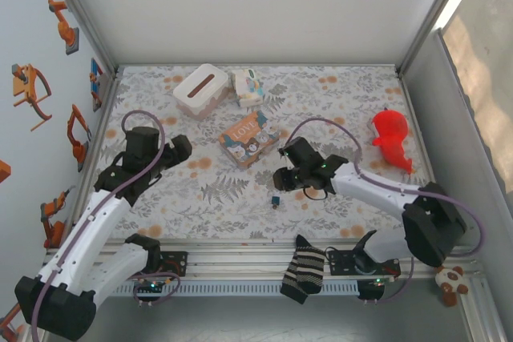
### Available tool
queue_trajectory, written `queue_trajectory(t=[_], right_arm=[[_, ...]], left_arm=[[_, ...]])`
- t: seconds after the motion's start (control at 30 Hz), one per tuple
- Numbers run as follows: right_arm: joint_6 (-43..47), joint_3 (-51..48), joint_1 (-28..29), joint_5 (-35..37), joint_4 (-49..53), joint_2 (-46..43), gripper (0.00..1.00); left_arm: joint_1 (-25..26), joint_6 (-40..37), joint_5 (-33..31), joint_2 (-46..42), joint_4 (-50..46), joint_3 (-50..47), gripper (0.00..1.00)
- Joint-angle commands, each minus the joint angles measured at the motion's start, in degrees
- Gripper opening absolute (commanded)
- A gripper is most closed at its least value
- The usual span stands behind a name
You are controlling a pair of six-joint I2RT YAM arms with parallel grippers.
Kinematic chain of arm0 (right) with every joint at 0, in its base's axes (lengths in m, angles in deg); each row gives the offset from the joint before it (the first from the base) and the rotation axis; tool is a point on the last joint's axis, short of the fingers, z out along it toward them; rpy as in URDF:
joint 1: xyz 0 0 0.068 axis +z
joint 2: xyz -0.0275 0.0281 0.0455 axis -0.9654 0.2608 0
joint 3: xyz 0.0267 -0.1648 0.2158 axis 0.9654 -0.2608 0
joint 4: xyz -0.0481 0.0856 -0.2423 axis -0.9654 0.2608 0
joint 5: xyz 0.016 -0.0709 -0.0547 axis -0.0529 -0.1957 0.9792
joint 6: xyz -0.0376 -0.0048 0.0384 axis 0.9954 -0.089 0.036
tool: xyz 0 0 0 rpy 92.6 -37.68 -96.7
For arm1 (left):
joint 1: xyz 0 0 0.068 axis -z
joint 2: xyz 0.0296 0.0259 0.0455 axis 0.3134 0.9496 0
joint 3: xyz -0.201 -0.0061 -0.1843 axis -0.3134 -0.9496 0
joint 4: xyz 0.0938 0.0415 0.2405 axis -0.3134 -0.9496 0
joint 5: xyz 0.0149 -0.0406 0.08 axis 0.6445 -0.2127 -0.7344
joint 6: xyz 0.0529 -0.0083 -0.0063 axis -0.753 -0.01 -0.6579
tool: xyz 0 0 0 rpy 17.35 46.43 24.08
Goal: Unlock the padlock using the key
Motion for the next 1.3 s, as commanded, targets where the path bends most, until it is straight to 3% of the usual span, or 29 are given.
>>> queue_trajectory(t=[0.0, 0.17, 0.4, 0.53, 0.9, 1.03, 1.17, 1.27], right_arm=[[5.38, 1.71, -2.26, 11.15, 3.0, -6.16, 0.42], [10.03, -0.51, -6.28, 22.17, 1.77, -16.1, 0.61], [12.25, -5.78, -17.86, 22.84, -2.87, -25.3, 0.84], [13.69, -7.8, -21.29, 29.4, -4.24, -27.42, 1.0], [20.86, -19.27, -34.61, 32.62, -15.82, -29.97, 1.0], [17.76, -24.32, -41.09, 26.32, -24.37, -26.87, 1.0], [18.03, -28.11, -41.97, 23.56, -35.26, -19.6, 1.0], [21.34, -27.41, -42.17, 21.42, -40.43, -14.63, 1.0]], left_arm=[[-0.6, -1.14, -3.87, -1.5, -1.02, -0.73, 0.95], [-0.96, -1.77, -7.32, -3.28, -0.68, -1.27, 0.99], [-1.9, -2.52, -13.99, -4.52, -1.21, -1.77, 0.96], [-2.48, -4.61, -20.66, -5.21, 0.29, -2.97, 0.96], [-4.56, -22.19, -34.13, -5.57, 22.88, -15.64, 0.96], [-7.62, -23.87, -31.01, -0.74, 27.25, -17.09, 0.96], [-9.66, -26.1, -28.43, 3.46, 31.29, -17.77, 0.96], [-12.15, -26.01, -22.65, 5.31, 35.19, -19.11, 0.96]])
